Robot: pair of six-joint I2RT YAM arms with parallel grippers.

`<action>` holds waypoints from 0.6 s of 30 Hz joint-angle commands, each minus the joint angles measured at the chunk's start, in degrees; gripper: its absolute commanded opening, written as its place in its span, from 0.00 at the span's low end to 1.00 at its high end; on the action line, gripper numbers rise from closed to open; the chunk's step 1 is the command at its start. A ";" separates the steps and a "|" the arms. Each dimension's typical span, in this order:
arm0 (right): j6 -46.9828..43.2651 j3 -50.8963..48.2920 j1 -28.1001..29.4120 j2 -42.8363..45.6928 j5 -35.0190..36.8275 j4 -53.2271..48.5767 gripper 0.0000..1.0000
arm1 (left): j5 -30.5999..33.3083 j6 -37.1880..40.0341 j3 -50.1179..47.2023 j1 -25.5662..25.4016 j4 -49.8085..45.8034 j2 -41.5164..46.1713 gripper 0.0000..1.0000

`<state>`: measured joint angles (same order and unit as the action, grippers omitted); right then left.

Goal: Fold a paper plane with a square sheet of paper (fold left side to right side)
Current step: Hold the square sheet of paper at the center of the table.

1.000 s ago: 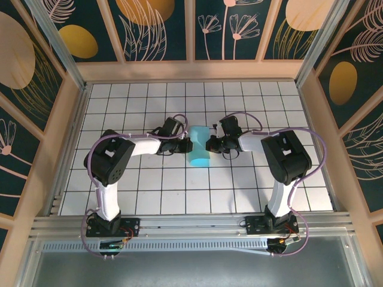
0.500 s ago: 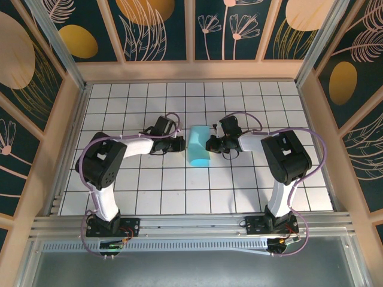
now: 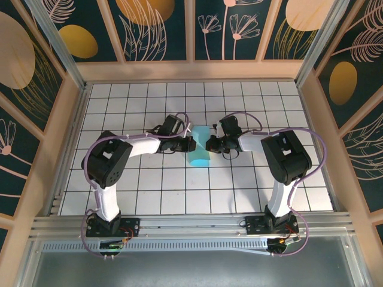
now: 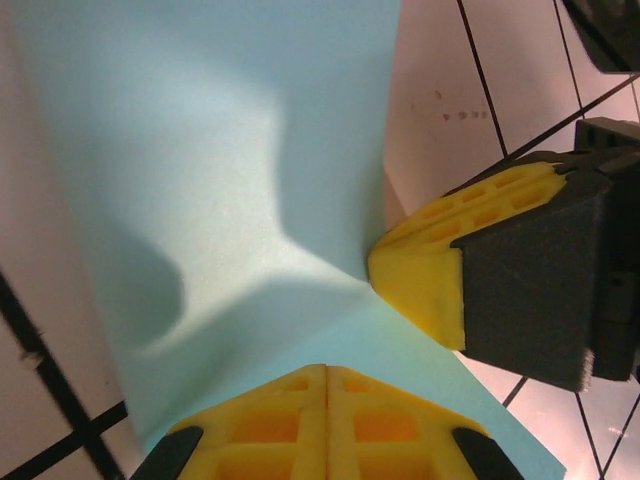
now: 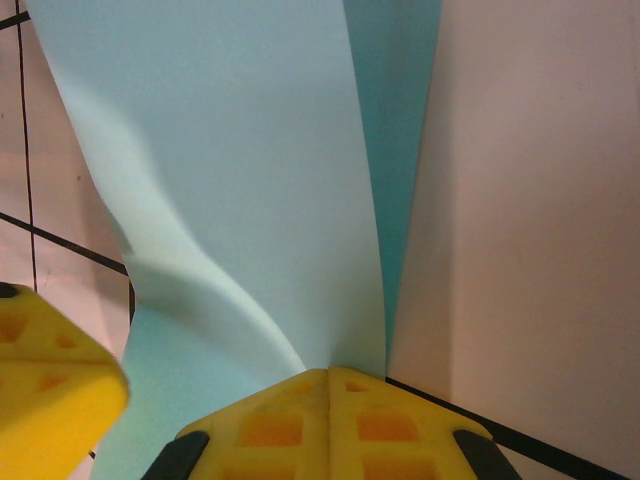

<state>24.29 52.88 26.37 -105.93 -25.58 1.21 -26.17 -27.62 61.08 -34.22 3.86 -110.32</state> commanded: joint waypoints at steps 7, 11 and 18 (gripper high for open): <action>-1.15 -1.77 0.42 -3.76 5.54 -6.37 0.00 | 1.07 1.16 0.76 -0.02 -1.05 -2.41 0.06; -1.18 -1.74 0.47 -3.74 5.48 -6.29 0.00 | 1.78 0.90 -0.38 -0.01 -0.74 -2.68 0.05; -1.05 -1.22 0.54 -3.42 4.70 -6.06 0.00 | 2.06 0.28 -1.66 -0.14 -0.17 -3.40 0.05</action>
<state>24.29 52.88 26.48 -105.93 -25.61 1.23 -24.77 -27.62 60.40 -34.26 3.27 -112.27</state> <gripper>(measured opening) 0.049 0.056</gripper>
